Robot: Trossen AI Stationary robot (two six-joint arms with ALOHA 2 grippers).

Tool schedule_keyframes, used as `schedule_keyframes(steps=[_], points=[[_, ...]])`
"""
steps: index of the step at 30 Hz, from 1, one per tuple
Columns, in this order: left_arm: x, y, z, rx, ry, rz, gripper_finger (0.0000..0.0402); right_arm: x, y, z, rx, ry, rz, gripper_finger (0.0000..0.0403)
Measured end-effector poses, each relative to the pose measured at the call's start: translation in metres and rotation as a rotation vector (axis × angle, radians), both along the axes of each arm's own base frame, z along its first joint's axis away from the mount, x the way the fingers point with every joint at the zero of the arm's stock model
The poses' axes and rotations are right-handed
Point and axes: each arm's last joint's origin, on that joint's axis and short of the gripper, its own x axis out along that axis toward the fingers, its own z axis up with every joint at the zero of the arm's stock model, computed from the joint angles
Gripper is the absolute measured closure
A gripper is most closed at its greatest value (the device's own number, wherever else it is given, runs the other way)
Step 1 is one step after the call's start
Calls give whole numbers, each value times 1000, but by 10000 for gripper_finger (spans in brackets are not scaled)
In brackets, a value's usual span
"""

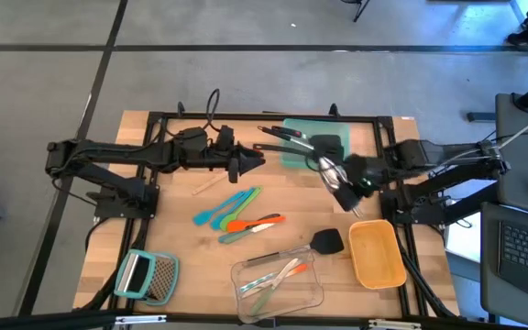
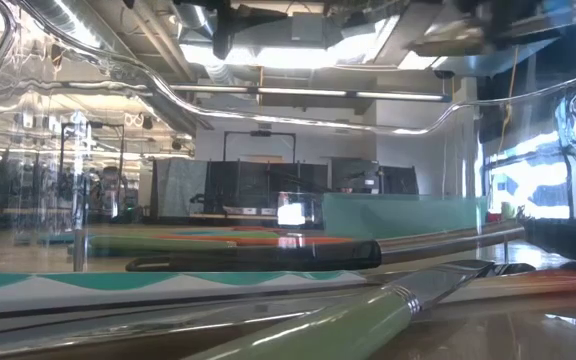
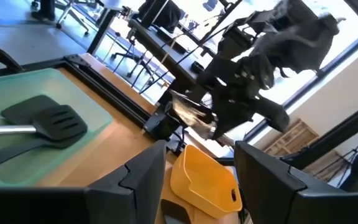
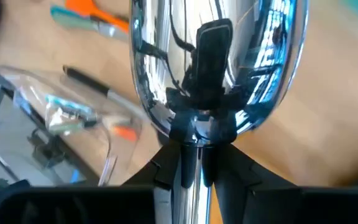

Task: Pick & Place Kitchen Items
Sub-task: Put the silver rice scooper into the yellow bin

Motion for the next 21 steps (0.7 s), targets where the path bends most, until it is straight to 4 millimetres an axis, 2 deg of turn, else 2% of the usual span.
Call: schedule_keyframes(steps=[6,14,21], points=[[0,0,-1,9,8,-2,217,-22,31,-6,27,90,-40,339],[-1,4,-1,34,11,13,217,-50,70,-47,115,257,-147,339],[-1,5,-1,19,9,9,217,-72,112,-71,226,331,-221,339]])
